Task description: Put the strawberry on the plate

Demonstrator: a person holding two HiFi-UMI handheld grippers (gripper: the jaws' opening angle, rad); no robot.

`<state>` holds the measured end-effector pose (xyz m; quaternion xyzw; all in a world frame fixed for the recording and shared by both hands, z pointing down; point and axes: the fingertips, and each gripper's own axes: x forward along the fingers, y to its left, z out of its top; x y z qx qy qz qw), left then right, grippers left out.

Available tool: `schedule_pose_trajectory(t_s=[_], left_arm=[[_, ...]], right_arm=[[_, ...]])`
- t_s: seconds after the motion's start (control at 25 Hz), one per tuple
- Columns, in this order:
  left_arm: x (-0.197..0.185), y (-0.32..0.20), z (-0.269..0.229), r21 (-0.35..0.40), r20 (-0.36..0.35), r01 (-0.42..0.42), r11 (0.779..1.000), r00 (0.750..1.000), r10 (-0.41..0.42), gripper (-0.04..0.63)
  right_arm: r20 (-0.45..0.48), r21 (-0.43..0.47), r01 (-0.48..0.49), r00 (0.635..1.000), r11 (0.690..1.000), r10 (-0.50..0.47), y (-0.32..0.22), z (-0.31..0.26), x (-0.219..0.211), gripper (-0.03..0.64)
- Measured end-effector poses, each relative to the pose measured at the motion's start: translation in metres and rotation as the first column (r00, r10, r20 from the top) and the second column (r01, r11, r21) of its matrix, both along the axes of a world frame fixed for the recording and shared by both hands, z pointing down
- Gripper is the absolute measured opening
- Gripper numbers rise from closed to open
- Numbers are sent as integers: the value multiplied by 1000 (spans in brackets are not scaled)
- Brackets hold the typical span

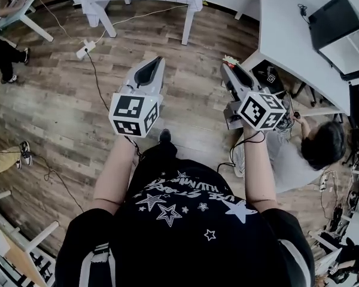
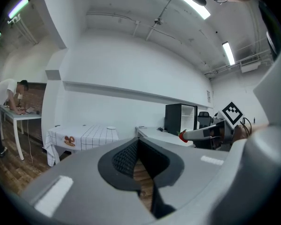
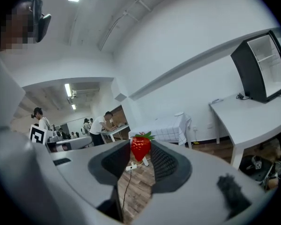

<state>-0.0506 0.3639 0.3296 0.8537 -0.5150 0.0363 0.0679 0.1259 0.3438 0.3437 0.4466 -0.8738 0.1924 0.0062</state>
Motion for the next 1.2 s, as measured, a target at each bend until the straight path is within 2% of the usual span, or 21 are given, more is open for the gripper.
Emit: schedule_pose_trajectory(t_s=[0.16, 0.36, 0.72, 1.04, 1.2], left_arm=[[-25, -57, -7, 5, 8, -24, 1000, 1000, 24, 6], [-42, -106, -8, 5, 12, -65, 998, 998, 65, 6], [-38, -163, 9, -16, 13, -89, 996, 996, 89, 6], [-37, -237, 10, -15, 51, -37, 999, 998, 38, 6], [-21, -287, 4, -6, 78, -53, 999, 995, 53, 6]], right_arm=[[7, -3, -33, 999, 999, 33, -55, -5, -20, 146], [6, -3, -60, 998, 998, 60, -96, -8, -38, 146], [-11, -18, -71, 997, 997, 71, -160, 8, -34, 146], [47, -1, -26, 999, 1000, 26, -252, 10, -35, 146], [73, 0, -16, 997, 1000, 16, -304, 8, -28, 146]])
